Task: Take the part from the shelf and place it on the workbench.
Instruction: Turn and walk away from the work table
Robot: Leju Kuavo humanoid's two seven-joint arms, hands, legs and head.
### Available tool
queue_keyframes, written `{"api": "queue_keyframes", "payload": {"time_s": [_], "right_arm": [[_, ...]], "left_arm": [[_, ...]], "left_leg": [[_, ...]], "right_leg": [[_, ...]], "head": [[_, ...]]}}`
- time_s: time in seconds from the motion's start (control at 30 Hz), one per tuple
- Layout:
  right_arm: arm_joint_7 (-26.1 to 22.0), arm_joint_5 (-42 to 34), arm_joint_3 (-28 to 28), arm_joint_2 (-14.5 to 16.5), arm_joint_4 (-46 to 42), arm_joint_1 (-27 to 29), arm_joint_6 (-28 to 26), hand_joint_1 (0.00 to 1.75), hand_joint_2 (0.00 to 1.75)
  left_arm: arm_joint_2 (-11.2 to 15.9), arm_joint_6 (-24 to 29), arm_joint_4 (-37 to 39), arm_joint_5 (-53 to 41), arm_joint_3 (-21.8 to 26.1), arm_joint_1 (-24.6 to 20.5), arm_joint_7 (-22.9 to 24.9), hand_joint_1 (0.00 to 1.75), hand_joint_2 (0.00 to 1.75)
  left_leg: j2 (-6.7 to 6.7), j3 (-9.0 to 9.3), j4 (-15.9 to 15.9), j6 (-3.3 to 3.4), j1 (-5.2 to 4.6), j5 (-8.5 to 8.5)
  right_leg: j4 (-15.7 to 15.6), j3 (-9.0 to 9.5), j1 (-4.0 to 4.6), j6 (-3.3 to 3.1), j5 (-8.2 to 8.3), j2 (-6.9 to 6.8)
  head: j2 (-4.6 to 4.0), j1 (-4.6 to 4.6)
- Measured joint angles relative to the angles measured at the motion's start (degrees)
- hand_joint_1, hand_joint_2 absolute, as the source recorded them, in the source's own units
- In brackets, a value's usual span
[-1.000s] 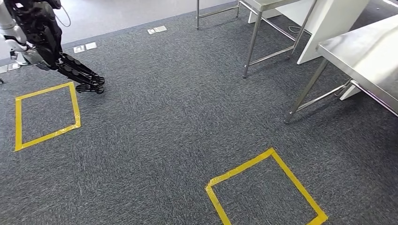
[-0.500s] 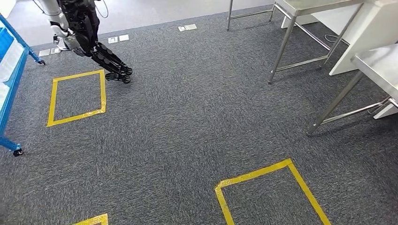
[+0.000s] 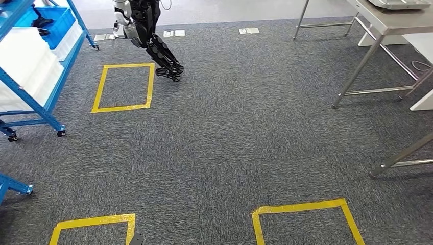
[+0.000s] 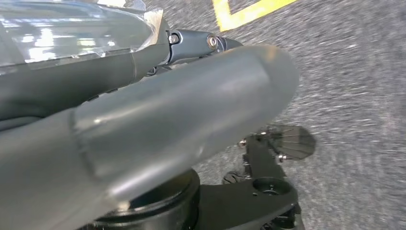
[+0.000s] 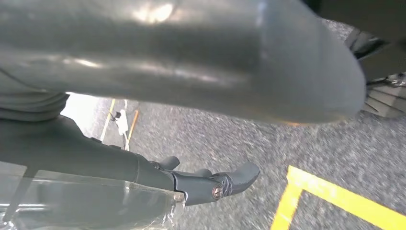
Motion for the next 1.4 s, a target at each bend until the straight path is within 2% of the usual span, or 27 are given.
{"api": "queue_keyframes", "payload": {"time_s": [0.07,0.1,0.17,0.23,0.3,0.37,0.4,0.43,0.47,0.53,0.6,0.67,0.73,0.8,0.87,0.9,0.93,0.97,1.0,1.03,1.1,1.17,1.2,1.23,1.3,1.37,1.4], "right_arm": [[0.19,-0.67,-0.56,-0.03,0.04,0.13,-0.13,0.0,0.0],[0.27,-0.88,-0.82,0.01,0.07,0.19,-0.13,0.0,0.0],[0.54,-1.02,-1.11,0.08,0.07,0.16,-0.1,0.0,0.0],[0.9,-0.8,-1.18,0.12,0.07,0.13,-0.06,0.0,0.0],[1.12,-0.43,-1.18,0.13,0.09,0.19,0.01,0.0,0.0],[1.27,-0.16,-1.18,0.07,0.17,0.32,0.05,0.0,0.0],[1.33,-0.09,-1.18,0.05,0.2,0.31,0.05,0.0,0.0],[1.36,-0.06,-1.18,0.04,0.22,0.26,0.05,0.0,0.0],[1.37,-0.04,-1.18,0.08,0.22,0.16,0.05,0.0,0.0],[1.37,-0.04,-1.18,0.17,0.22,0.01,0.05,0.0,0.0],[1.37,-0.04,-1.18,0.25,0.22,-0.11,0.05,0.0,0.0],[1.38,-0.04,-1.18,0.33,0.22,-0.27,0.05,0.0,0.0],[1.4,-0.04,-1.18,0.37,0.22,-0.35,0.05,0.0,0.0],[1.41,-0.06,-1.18,0.33,0.27,-0.22,0.05,0.0,0.0],[1.41,-0.16,-1.18,0.28,0.36,0.07,0.05,0.0,0.0],[1.41,-0.25,-1.18,0.23,0.39,0.18,0.05,0.0,0.0],[1.4,-0.33,-1.18,0.18,0.41,0.26,0.05,0.0,0.0],[1.38,-0.4,-1.18,0.13,0.42,0.27,0.04,0.0,0.0],[1.35,-0.45,-1.18,0.09,0.42,0.26,0.04,0.0,0.0],[1.32,-0.49,-1.18,0.1,0.44,0.23,0.03,0.0,0.0],[1.23,-0.55,-1.18,0.15,0.47,0.18,0.03,0.0,0.0],[1.17,-0.56,-1.18,0.13,0.5,0.13,0.03,0.0,0.0],[1.16,-0.56,-1.18,0.09,0.5,0.1,0.03,0.0,0.0],[1.1,-0.56,-1.18,0.07,0.51,0.11,0.03,0.0,0.0],[0.96,-0.57,-1.18,0.01,0.51,0.23,0.12,0.0,0.0],[0.89,-0.58,-1.18,-0.1,0.52,0.48,0.26,0.0,0.0],[0.89,-0.59,-1.18,-0.16,0.52,0.54,0.32,0.0,0.0]], "left_arm": [[0.02,0.3,0.07,-0.93,-1.27,0.9,-1.52,0.0,0.0],[0.03,0.55,0.13,-1.28,-1.83,1.41,-1.98,0.0,0.0],[-0.01,0.99,0.36,-1.61,-2.53,2.31,-2.16,0.0,0.0],[-0.17,1.45,0.57,-1.62,-2.93,2.66,-1.76,0.0,0.0],[-0.33,1.88,0.73,-1.57,-3.36,2.66,-1.22,0.0,0.0],[-0.42,2.2,0.89,-1.56,-3.7,2.77,-0.89,0.0,0.0],[-0.45,2.31,0.95,-1.56,-3.79,2.91,-0.84,0.0,0.0],[-0.46,2.42,0.98,-1.57,-3.85,3.04,-0.81,0.0,0.0],[-0.47,2.55,0.99,-1.57,-3.9,3.11,-0.81,0.0,0.0],[-0.49,2.73,0.99,-1.6,-3.93,2.99,-0.81,0.0,0.0],[-0.53,2.83,0.99,-1.63,-3.97,2.85,-0.84,0.0,0.0],[-0.56,2.88,1.0,-1.65,-3.97,2.97,-0.85,0.0,0.0],[-0.59,2.9,1.02,-1.7,-3.97,3.03,-0.84,0.0,0.0],[-0.64,2.88,1.04,-1.95,-4.05,2.83,-0.84,0.0,0.0],[-0.66,2.8,1.09,-2.23,-4.24,2.78,-0.84,0.0,0.0],[-0.66,2.74,1.12,-2.33,-4.35,2.86,-0.83,0.0,0.0],[-0.65,2.68,1.16,-2.44,-4.47,2.94,-0.83,0.0,0.0],[-0.64,2.61,1.2,-2.56,-4.61,2.99,-0.82,0.0,0.0],[-0.63,2.52,1.22,-2.69,-4.75,3.02,-0.8,0.0,0.0],[-0.59,2.44,1.25,-2.79,-4.88,3.0,-0.75,0.0,0.0],[-0.5,2.41,1.28,-2.89,-5.01,3.08,-0.59,0.0,0.0],[-0.37,2.72,1.33,-2.97,-5.02,3.35,-0.43,0.0,0.0],[-0.31,2.9,1.36,-3.01,-5.03,3.5,-0.37,0.0,0.0],[-0.25,3.06,1.39,-3.07,-5.03,3.6,-0.32,0.0,0.0],[-0.17,3.24,1.43,-3.2,-5.08,3.64,-0.27,0.0,0.0],[-0.11,3.37,1.44,-3.31,-5.16,3.71,-0.22,0.0,0.0],[-0.08,3.5,1.44,-3.33,-5.2,3.85,-0.19,0.0,0.0]], "left_leg": [[-1.14,-0.19,0.21,-0.62,-0.14,-0.03],[-1.65,-0.31,0.22,-0.98,-0.16,0.05],[-2.27,-0.68,0.24,-1.54,0.12,0.18],[0.19,-2.14,2.94,-1.96,0.19,-1.6],[4.01,-5.43,10.05,-2.26,0.11,-5.51],[5.49,-8.3,16.42,-2.37,0.18,-7.91],[5.72,-8.33,16.81,-2.29,0.19,-7.6],[5.97,-7.11,14.84,-2.09,0.16,-6.34],[6.7,-4.84,10.99,-1.74,0.03,-4.59],[9.12,-0.54,3.38,-0.94,-0.6,-2.24],[10.08,0.71,0.68,-0.4,-1.2,-1.86],[8.64,0.7,0.12,0.07,-1.11,-1.34],[7.18,1.06,-0.91,0.69,-0.64,-0.58],[5.65,1.15,-1.41,1.07,-0.34,-0.1],[3.81,0.99,-1.37,1.05,-0.24,0.07],[2.86,0.97,-1.34,0.94,-0.21,0.13],[1.94,0.97,-1.27,0.82,-0.14,0.19],[1.06,0.96,-1.12,0.64,-0.03,0.21],[0.27,0.87,-0.89,0.36,0.09,0.17],[-0.49,0.69,-0.53,0.0,0.08,0.05],[-1.62,0.22,-0.11,-0.71,-0.06,-0.03],[-2.33,-0.16,-0.11,-1.15,0.04,0.17],[-1.45,-0.41,0.27,-1.33,0.09,-0.06],[0.17,-1.05,1.54,-1.52,0.1,-0.91],[4.17,-3.89,7.67,-1.81,-0.03,-4.41],[5.56,-7.4,15.07,-1.87,-0.01,-7.63],[5.71,-8.11,16.68,-1.75,-0.02,-7.9]], "right_leg": [[-4.73,1.74,-0.26,-0.19,1.97,1.61],[-5.18,1.94,-0.08,-0.65,2.22,1.56],[-5.25,2.19,-0.06,-1.6,2.61,0.3],[-5.41,2.23,-0.11,-2.44,2.95,-1.09],[-5.46,2.16,0.31,-3.0,2.94,-2.7],[-5.46,2.12,0.76,-3.23,2.8,-4.54],[-5.45,2.12,0.91,-3.3,2.75,-5.38],[-5.45,2.15,1.04,-3.34,2.71,-6.16],[-5.46,2.23,1.15,-3.38,2.66,-6.87],[-5.44,2.38,1.48,-3.38,2.49,-8.19],[-5.44,2.44,1.67,-3.19,2.35,-9.32],[-5.4,2.47,1.66,-2.87,2.18,-10.14],[-3.38,1.7,1.54,-2.7,0.85,-7.81],[2.77,-1.0,1.22,-2.87,-2.17,-3.96],[9.29,-4.0,0.91,-2.69,-4.47,-2.55],[10.16,-4.43,0.73,-2.27,-4.42,-2.4],[8.71,-3.8,0.5,-1.66,-3.42,-2.26],[5.26,-2.23,0.16,-0.97,-1.75,-1.88],[1.13,-0.36,-0.28,-0.3,-0.09,-0.79],[-2.26,1.1,-0.51,-0.04,1.21,0.29],[-5.16,2.41,-0.58,-0.43,2.2,1.62],[-5.09,2.52,-0.38,-1.26,2.47,0.61],[-5.11,2.56,-0.37,-1.53,2.61,0.01],[-5.14,2.54,-0.31,-1.87,2.7,-0.67],[-5.19,2.48,0.03,-2.48,2.66,-2.27],[-5.18,2.41,0.45,-2.9,2.47,-4.17],[-5.18,2.41,0.62,-3.03,2.38,-5.1]], "head": [[0.0,-0.02],[0.0,-0.04],[0.0,-0.15],[0.0,-0.47],[0.0,-0.84],[0.0,-0.89],[0.0,-0.91],[0.0,-0.91],[0.0,-0.92],[0.0,-0.86],[0.0,-0.85],[0.0,-0.93],[0.0,-0.8],[0.0,-0.54],[0.0,-0.42],[0.0,-0.42],[0.0,-0.41],[0.0,-0.41],[0.0,-0.37],[0.0,-0.22],[0.0,-0.07],[0.0,-0.16],[0.0,-0.24],[0.0,-0.37],[0.0,-0.63],[0.0,-0.71],[0.0,-0.72]]}}
